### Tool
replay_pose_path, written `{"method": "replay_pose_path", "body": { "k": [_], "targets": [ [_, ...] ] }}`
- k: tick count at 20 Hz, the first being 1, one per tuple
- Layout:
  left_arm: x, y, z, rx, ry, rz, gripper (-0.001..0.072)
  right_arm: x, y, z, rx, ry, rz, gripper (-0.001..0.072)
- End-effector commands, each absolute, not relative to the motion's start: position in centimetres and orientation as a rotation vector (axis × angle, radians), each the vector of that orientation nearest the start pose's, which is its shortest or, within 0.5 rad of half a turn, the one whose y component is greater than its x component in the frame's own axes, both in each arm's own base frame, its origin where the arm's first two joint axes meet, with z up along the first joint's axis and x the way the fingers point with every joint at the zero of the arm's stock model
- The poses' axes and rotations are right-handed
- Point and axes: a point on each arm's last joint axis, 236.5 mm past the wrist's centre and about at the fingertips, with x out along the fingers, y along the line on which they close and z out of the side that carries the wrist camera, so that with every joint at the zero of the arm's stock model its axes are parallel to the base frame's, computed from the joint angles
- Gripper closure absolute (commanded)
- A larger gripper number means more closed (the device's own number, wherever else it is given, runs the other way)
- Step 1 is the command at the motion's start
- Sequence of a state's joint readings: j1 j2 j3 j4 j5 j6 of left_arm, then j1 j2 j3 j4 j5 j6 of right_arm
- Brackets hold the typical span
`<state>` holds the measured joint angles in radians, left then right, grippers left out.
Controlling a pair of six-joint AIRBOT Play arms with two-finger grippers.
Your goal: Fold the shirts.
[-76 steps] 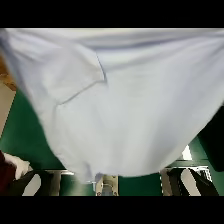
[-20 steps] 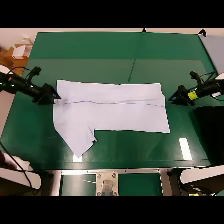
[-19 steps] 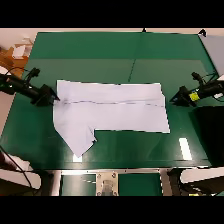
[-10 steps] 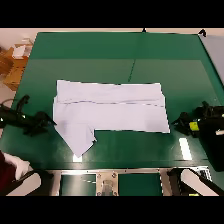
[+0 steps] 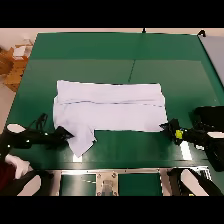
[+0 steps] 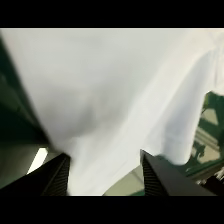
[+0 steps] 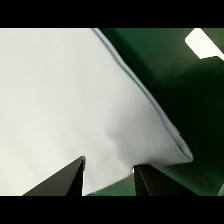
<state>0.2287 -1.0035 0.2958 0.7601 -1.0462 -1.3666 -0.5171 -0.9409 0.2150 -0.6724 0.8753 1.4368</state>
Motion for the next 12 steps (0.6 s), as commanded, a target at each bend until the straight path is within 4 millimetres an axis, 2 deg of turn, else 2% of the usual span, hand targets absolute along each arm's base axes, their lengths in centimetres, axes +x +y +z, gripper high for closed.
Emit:
{"method": "replay_pose_path", "body": {
  "k": [1, 2, 3, 4, 6, 9, 12],
  "targets": [
    [23.7, -10.0, -12.1, -0.906, 1.302, -0.059, 0.0297, 25.6, 3.0, -11.9, 1.262, 1.076, -0.257, 0.0283],
    [24.4, -9.9, -11.8, -0.910, 1.270, -0.065, 0.0372, 26.2, 3.2, -11.9, 1.264, 1.055, -0.261, 0.0283],
    [24.6, -10.2, -11.5, -0.912, 1.258, -0.083, 0.0519, 26.5, 3.3, -11.9, 1.256, 1.046, -0.261, 0.0284],
    [24.6, -10.5, -11.2, -0.901, 1.260, -0.114, 0.0689, 26.6, 3.7, -11.9, 1.254, 1.048, -0.255, 0.0328],
    [24.8, -11.3, -10.0, -0.870, 1.271, -0.190, 0.0685, 26.5, 4.1, -11.9, 1.240, 1.059, -0.236, 0.0700],
    [24.7, -12.0, -7.4, -0.766, 1.318, -0.316, 0.0686, 26.3, 4.8, -11.1, 1.173, 1.099, -0.145, 0.0697],
    [23.2, -10.7, -5.2, -0.606, 1.405, -0.337, 0.0686, 25.4, 4.1, -10.2, 1.087, 1.183, -0.088, 0.0698]
  ]
}}
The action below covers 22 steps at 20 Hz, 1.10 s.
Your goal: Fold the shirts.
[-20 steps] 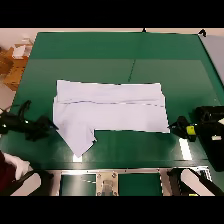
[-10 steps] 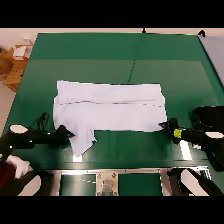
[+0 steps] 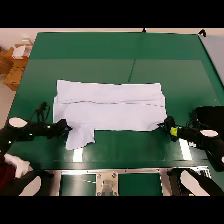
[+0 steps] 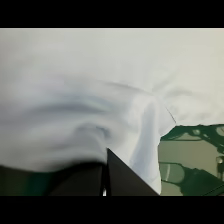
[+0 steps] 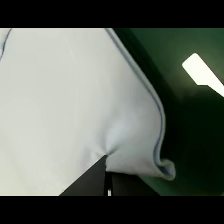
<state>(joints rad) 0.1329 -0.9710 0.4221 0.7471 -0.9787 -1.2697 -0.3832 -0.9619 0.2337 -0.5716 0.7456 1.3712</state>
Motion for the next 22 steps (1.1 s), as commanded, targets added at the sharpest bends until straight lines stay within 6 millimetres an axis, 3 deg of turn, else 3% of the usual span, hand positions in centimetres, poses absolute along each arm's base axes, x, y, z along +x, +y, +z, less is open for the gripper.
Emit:
{"method": "replay_pose_path", "body": {
  "k": [1, 5, 9, 13, 17, 19, 22],
  "targets": [
    [22.7, -10.1, -4.5, -0.561, 1.431, -0.334, 0.0686, 25.0, 3.7, -9.9, 1.075, 1.211, -0.085, 0.0698],
    [21.9, -9.4, -1.9, -0.481, 1.460, -0.349, 0.0686, 23.8, 2.6, -8.3, 1.015, 1.301, -0.075, 0.0698],
    [24.3, -9.3, 0.8, -0.466, 1.372, -0.361, 0.0686, 26.1, 2.5, -5.2, 1.009, 1.242, -0.019, 0.0697],
    [29.6, -9.0, 4.7, -0.473, 1.171, -0.348, 0.0686, 30.5, 2.7, -1.2, 0.988, 1.117, 0.047, 0.0697],
    [35.2, -9.3, 6.3, -0.511, 1.090, -0.383, 0.0685, 36.2, 3.1, 1.5, 0.952, 1.015, 0.089, 0.0697],
    [38.5, -9.6, 6.2, -0.549, 1.064, -0.407, 0.0685, 39.0, 3.4, 1.4, 0.950, 1.003, 0.096, 0.0697],
    [42.8, -9.1, 3.5, -0.577, 1.074, -0.397, 0.0685, 43.2, 3.5, -0.5, 0.959, 1.013, 0.087, 0.0697]
  ]
}}
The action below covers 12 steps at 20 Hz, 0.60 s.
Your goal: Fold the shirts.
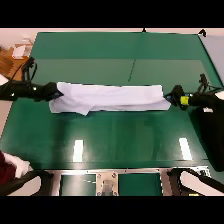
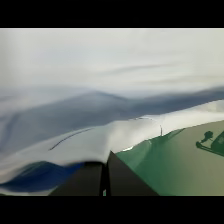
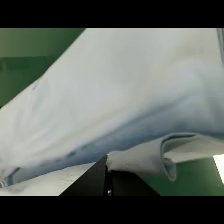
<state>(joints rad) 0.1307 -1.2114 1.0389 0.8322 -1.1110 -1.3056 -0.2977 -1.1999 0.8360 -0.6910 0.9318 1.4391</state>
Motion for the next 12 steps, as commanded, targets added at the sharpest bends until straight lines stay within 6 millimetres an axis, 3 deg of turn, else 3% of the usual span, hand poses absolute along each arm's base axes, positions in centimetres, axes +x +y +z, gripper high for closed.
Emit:
{"method": "replay_pose_path", "body": {
  "k": [1, 4, 5, 6, 7, 8, 10, 12],
  "targets": [
    [44.5, -8.7, 2.5, -0.580, 1.070, -0.384, 0.0685, 44.7, 3.6, -1.6, 0.969, 1.021, 0.078, 0.0697],
    [49.6, -8.5, 0.6, -0.613, 1.011, -0.391, 0.0682, 49.0, 3.5, -5.0, 1.056, 1.019, 0.042, 0.0695],
    [51.5, -8.4, 0.2, -0.624, 0.968, -0.401, 0.0471, 50.8, 2.9, -5.8, 1.087, 0.990, 0.020, 0.0653],
    [53.4, -8.3, 0.2, -0.668, 0.924, -0.391, 0.0187, 52.4, 2.3, -6.1, 1.112, 0.963, 0.009, 0.0474],
    [54.8, -7.9, 0.6, -0.702, 0.881, -0.370, 0.0046, 53.9, 1.4, -5.8, 1.113, 0.940, 0.013, 0.0271],
    [56.0, -7.3, 1.5, -0.712, 0.834, -0.348, 0.0021, 55.0, 0.6, -4.9, 1.097, 0.918, 0.035, 0.0210],
    [57.0, -6.2, 3.9, -0.700, 0.783, -0.357, 0.0022, 55.5, -0.8, -2.4, 0.990, 0.896, 0.132, 0.0210],
    [56.6, -6.0, 6.3, -0.684, 0.785, -0.425, 0.0022, 53.3, -2.0, -1.6, 0.902, 0.989, 0.213, 0.0210]
  ]
}}
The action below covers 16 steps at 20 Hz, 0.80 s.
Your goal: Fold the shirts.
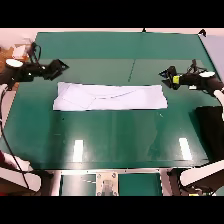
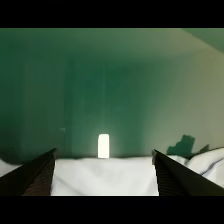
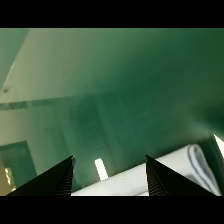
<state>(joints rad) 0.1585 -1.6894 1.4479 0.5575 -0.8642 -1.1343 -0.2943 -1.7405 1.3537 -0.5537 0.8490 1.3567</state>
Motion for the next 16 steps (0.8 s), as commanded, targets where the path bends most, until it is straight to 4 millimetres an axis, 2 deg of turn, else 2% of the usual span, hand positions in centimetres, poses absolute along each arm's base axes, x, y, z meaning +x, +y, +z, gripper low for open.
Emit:
{"method": "replay_pose_path", "body": {
  "k": [1, 3, 4, 5, 6, 7, 11, 12, 13, 15, 16],
  "targets": [
    [56.3, -6.0, 7.1, -0.675, 0.793, -0.453, 0.0022, 51.3, -2.7, -2.4, 0.872, 1.066, 0.228, 0.0206],
    [55.2, -6.3, 7.6, -0.647, 0.832, -0.501, 0.0024, 47.5, -4.8, -4.9, 0.785, 1.215, 0.201, 0.0205],
    [54.6, -6.6, 7.3, -0.630, 0.861, -0.520, 0.0053, 46.0, -5.7, -6.1, 0.753, 1.272, 0.179, 0.0205],
    [54.0, -6.9, 7.0, -0.621, 0.887, -0.537, 0.0242, 44.8, -6.0, -7.0, 0.730, 1.310, 0.182, 0.0205],
    [53.4, -7.1, 6.7, -0.607, 0.914, -0.549, 0.0509, 44.2, -5.8, -7.7, 0.722, 1.325, 0.197, 0.0205],
    [53.1, -7.2, 6.5, -0.602, 0.927, -0.557, 0.0687, 43.8, -5.6, -8.3, 0.719, 1.339, 0.208, 0.0205],
    [52.2, -8.2, 6.4, -0.597, 0.958, -0.592, 0.0685, 43.6, -3.2, -10.7, 0.738, 1.390, 0.265, 0.0207],
    [52.0, -9.1, 6.4, -0.589, 0.966, -0.608, 0.0685, 43.8, -2.1, -11.1, 0.756, 1.392, 0.294, 0.0218],
    [51.8, -10.0, 6.4, -0.581, 0.974, -0.626, 0.0685, 44.2, -0.9, -11.4, 0.777, 1.391, 0.324, 0.0265],
    [51.2, -12.7, 6.0, -0.540, 0.997, -0.664, 0.0685, 44.7, 0.9, -11.7, 0.803, 1.379, 0.380, 0.0485],
    [50.9, -14.0, 5.6, -0.499, 1.011, -0.675, 0.0685, 45.0, 1.3, -11.5, 0.808, 1.371, 0.392, 0.0633]
  ]
}}
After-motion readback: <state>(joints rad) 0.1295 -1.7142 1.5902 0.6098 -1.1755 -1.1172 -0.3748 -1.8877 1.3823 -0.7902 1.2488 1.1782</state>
